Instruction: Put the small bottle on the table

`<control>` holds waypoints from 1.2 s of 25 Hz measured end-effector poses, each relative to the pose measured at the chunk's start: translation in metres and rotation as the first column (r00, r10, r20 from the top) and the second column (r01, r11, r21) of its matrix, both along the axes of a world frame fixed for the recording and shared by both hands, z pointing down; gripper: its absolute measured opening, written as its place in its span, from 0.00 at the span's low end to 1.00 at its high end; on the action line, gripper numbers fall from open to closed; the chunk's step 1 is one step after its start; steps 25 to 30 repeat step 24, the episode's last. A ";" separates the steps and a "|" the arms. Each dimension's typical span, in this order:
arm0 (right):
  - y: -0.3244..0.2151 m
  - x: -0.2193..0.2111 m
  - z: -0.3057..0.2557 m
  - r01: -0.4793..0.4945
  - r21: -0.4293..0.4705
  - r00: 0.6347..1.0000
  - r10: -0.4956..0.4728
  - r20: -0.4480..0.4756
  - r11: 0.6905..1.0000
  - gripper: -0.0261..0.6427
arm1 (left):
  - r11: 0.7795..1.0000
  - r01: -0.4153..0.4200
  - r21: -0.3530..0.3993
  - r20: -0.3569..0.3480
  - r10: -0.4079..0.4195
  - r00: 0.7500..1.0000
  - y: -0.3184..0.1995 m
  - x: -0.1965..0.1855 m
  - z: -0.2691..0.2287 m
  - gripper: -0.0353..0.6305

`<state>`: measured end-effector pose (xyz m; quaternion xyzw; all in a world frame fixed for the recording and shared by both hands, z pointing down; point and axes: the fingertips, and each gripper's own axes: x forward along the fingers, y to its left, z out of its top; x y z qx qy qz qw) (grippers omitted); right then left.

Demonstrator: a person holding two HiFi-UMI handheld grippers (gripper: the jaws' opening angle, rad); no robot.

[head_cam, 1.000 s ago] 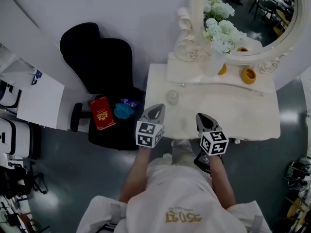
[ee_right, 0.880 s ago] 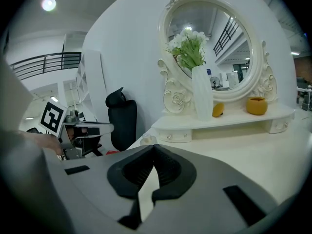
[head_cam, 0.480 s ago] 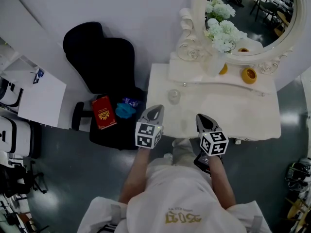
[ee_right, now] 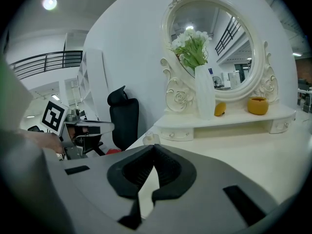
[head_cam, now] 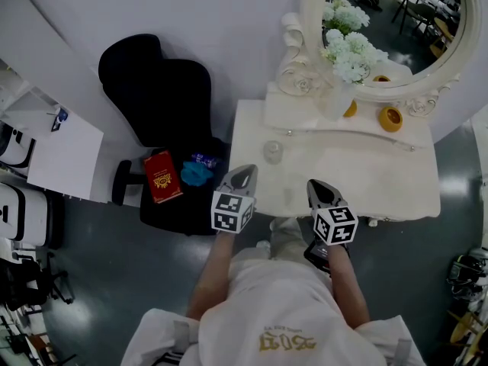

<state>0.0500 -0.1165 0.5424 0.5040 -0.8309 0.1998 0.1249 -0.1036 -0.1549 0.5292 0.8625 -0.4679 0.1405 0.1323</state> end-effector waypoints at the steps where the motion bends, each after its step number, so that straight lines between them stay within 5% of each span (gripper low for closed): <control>1: 0.000 0.000 0.000 0.000 0.000 1.000 0.000 0.001 1.000 0.06 | 1.000 -0.002 -0.001 -0.002 0.002 1.000 0.000 0.000 0.001 0.08; 30: -0.006 0.000 0.006 -0.007 -0.017 1.000 0.007 0.001 1.000 0.06 | 1.000 -0.027 -0.017 -0.039 0.026 0.999 -0.004 0.001 0.006 0.08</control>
